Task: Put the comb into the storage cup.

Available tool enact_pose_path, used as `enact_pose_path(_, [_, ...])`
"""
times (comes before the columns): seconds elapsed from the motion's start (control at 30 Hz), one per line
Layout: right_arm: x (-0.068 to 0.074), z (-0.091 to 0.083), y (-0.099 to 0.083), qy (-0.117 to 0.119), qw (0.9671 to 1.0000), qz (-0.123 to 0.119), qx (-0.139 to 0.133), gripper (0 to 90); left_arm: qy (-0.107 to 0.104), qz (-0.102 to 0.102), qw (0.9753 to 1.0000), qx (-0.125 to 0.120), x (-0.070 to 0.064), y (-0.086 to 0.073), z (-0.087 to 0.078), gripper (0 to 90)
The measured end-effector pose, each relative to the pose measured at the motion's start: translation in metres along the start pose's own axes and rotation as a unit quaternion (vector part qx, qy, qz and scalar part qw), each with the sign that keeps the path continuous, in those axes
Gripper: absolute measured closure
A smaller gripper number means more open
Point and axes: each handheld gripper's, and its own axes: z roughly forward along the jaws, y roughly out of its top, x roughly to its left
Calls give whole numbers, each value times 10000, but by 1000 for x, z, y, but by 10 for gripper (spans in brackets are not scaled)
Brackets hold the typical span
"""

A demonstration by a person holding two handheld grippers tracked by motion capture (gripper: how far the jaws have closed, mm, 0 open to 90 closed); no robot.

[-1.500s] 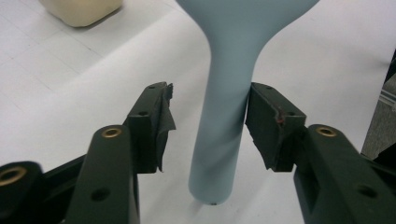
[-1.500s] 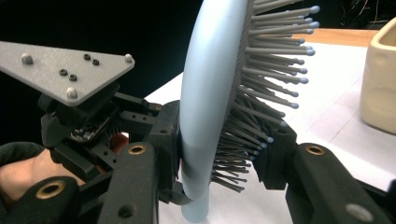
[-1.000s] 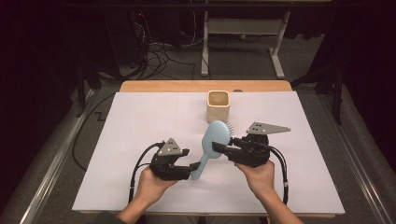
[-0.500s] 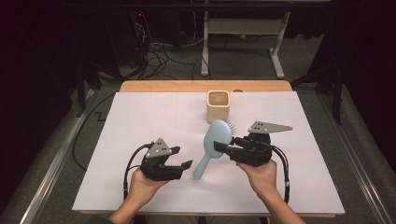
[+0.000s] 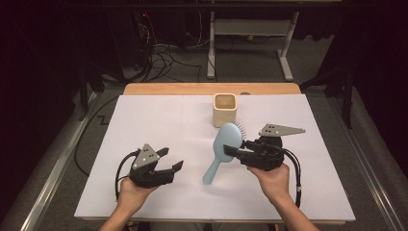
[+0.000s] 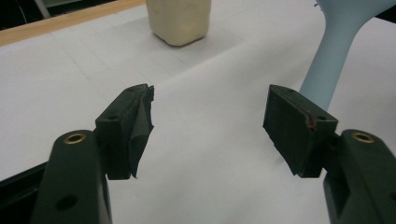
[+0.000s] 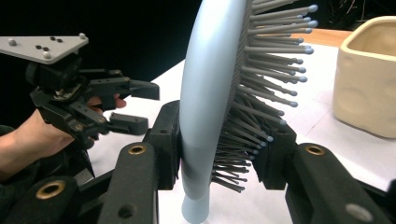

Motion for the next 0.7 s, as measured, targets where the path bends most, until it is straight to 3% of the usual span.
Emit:
enact_pose_path(0.43, [-4, -9, 2, -101, 9999, -22, 15, 594, 189, -119, 9997, -112, 17, -19, -18, 334])
enact_pose_path(0.7, [-5, -10, 2, -108, 9999, 0, 18, 593, 292, -301, 9990, -179, 28, -32, -29, 334])
